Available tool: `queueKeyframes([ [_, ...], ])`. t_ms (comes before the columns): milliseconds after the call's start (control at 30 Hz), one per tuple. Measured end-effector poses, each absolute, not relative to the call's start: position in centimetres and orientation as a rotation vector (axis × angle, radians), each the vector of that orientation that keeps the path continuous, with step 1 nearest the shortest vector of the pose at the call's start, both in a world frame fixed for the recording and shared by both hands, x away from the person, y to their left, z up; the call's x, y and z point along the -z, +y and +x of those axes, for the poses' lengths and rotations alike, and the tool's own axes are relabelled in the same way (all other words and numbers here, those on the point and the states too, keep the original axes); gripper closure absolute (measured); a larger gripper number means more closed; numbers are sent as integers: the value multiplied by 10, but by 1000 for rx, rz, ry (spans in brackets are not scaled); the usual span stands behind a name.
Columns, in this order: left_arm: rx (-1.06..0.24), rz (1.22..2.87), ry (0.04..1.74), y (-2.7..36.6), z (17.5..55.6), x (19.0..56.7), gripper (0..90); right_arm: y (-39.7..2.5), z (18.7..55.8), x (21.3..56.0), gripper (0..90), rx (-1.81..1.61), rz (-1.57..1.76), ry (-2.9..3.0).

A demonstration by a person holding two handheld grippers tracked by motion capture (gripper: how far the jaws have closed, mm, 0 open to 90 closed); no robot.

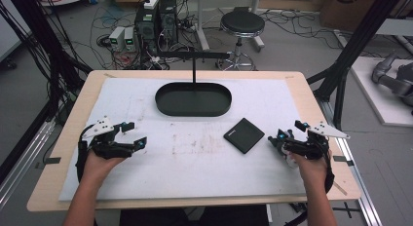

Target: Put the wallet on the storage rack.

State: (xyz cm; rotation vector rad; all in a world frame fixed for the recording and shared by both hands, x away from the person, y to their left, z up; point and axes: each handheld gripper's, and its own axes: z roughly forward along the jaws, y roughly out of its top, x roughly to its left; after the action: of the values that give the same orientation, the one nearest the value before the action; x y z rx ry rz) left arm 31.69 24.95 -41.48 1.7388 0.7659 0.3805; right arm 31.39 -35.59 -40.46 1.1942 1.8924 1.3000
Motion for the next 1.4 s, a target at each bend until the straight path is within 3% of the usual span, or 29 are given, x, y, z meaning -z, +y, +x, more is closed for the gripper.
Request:
queueKeyframes([
  [533, -367, 1733, 752, 248, 318, 414, 170, -352, 319, 395, 201, -1281, 1177, 2063],
  [967, -370, 1710, 766, 256, 316, 412, 170, -342, 384, 388, 202, -1247, 1194, 2292],
  [1400, -363, 1722, 773, 255, 317, 415, 170, -309, 423, 397, 206, -1155, 1193, 2486],
])
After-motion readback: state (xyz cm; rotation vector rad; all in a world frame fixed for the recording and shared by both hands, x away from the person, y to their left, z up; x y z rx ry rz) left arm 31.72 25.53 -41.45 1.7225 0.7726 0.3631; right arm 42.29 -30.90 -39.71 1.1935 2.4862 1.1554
